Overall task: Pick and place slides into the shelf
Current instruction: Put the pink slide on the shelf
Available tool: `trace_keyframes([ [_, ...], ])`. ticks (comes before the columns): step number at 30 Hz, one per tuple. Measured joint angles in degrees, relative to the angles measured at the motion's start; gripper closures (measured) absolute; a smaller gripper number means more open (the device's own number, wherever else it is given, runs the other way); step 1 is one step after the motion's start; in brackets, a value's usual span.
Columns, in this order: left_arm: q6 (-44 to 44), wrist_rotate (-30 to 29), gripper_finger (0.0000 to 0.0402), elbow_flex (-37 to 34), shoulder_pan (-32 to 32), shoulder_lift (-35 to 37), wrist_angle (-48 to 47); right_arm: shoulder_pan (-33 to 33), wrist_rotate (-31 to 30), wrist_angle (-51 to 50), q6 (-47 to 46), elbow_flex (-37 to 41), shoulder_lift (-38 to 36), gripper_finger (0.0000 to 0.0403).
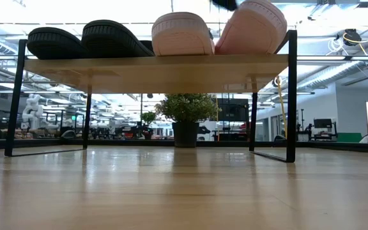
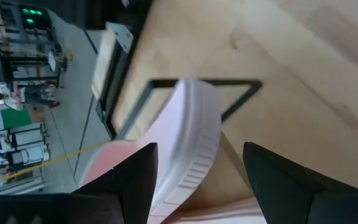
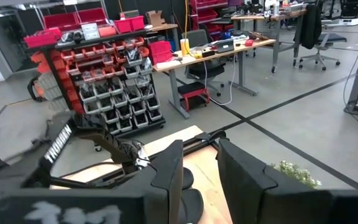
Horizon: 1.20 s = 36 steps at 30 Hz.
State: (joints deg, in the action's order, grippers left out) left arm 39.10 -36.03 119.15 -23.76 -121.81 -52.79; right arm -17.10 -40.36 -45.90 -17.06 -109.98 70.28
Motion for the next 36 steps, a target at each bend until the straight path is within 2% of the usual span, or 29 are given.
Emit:
trace_keyframes([
  [10,4.8,-4.7,0.0158,0.0,0.0,-3.7,2.0,0.0,0.1,2.9,1.1,0.0,0.3,0.0314],
  [13,4.4,-5.8,0.0174,0.0,0.1,-3.7,2.7,0.0,0.1,2.8,1.1,0.0,0.4,0.0314],
  [16,4.2,-5.6,0.0220,0.0,0.0,-3.7,2.9,0.0,0.1,2.9,1.3,0.0,0.6,0.0314],
  [23,2.4,-3.3,0.0360,0.0,0.0,-3.5,3.3,0.0,0.1,2.9,1.3,0.0,0.8,0.0314],
  [36,-1.3,-6.3,0.0363,-0.1,-0.3,-3.1,9.6,0.0,0.1,2.9,1.4,0.0,0.8,0.0314],
])
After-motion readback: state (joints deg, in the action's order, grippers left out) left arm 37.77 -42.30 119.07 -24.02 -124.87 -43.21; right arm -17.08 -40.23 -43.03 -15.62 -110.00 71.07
